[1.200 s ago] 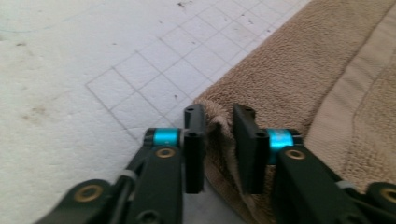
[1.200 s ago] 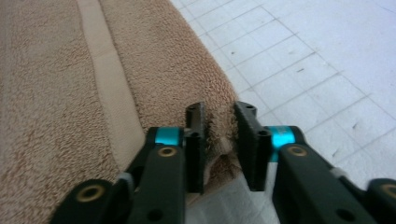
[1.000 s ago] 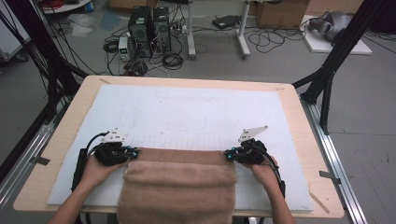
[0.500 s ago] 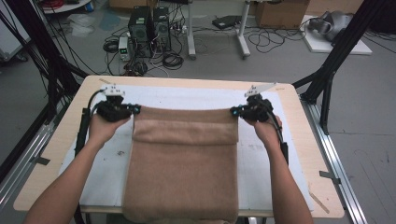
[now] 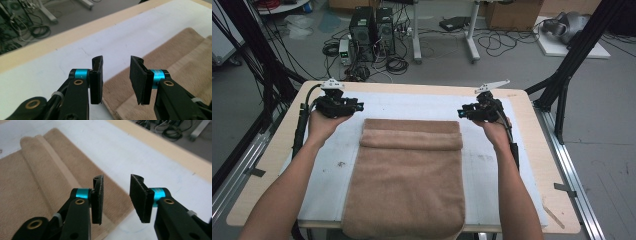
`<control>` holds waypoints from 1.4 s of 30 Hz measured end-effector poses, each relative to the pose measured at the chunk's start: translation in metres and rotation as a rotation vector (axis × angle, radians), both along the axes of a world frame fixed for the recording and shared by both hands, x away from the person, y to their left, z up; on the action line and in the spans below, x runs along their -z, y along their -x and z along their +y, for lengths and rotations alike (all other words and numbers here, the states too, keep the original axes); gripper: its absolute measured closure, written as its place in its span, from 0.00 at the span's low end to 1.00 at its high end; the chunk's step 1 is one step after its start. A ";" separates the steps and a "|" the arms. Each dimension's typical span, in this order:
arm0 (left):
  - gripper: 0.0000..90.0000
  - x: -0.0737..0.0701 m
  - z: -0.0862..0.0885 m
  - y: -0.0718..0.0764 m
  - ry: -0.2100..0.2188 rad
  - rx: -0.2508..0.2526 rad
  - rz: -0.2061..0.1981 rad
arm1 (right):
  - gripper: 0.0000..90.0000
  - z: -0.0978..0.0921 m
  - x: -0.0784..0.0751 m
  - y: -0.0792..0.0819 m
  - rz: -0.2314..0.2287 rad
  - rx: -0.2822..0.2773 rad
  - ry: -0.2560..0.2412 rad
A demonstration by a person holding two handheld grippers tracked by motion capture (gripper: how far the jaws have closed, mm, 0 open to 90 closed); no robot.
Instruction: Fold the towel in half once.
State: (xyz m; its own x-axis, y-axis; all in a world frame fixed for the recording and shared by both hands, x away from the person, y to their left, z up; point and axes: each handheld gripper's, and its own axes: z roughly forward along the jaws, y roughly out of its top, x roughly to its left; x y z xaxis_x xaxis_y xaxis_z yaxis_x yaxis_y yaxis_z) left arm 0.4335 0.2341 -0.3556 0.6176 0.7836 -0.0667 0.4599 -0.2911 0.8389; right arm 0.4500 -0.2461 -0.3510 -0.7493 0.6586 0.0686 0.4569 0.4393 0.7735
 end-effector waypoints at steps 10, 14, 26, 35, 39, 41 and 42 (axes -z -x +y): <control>0.69 0.049 -0.017 0.015 -0.057 0.090 0.099 | 0.66 0.014 0.030 0.019 0.039 -0.040 0.046; 0.69 0.053 -0.021 0.019 -0.073 0.108 0.092 | 0.66 0.010 0.048 0.027 0.052 -0.029 0.045; 0.86 0.081 -0.018 0.028 -0.087 0.089 0.120 | 0.74 0.020 0.081 0.029 0.115 -0.026 0.101; 0.94 0.065 -0.010 0.036 -0.032 0.086 0.071 | 0.93 0.020 0.065 0.037 0.094 -0.072 0.089; 0.94 0.054 -0.002 0.043 0.015 0.089 0.046 | 0.93 0.014 0.051 0.046 0.069 -0.100 0.020; 0.94 0.050 0.001 0.048 0.032 0.090 0.031 | 0.93 0.011 0.044 0.052 0.056 -0.117 -0.005; 0.94 0.048 0.002 0.051 0.030 0.091 0.021 | 0.93 0.010 0.040 0.056 0.050 -0.126 -0.017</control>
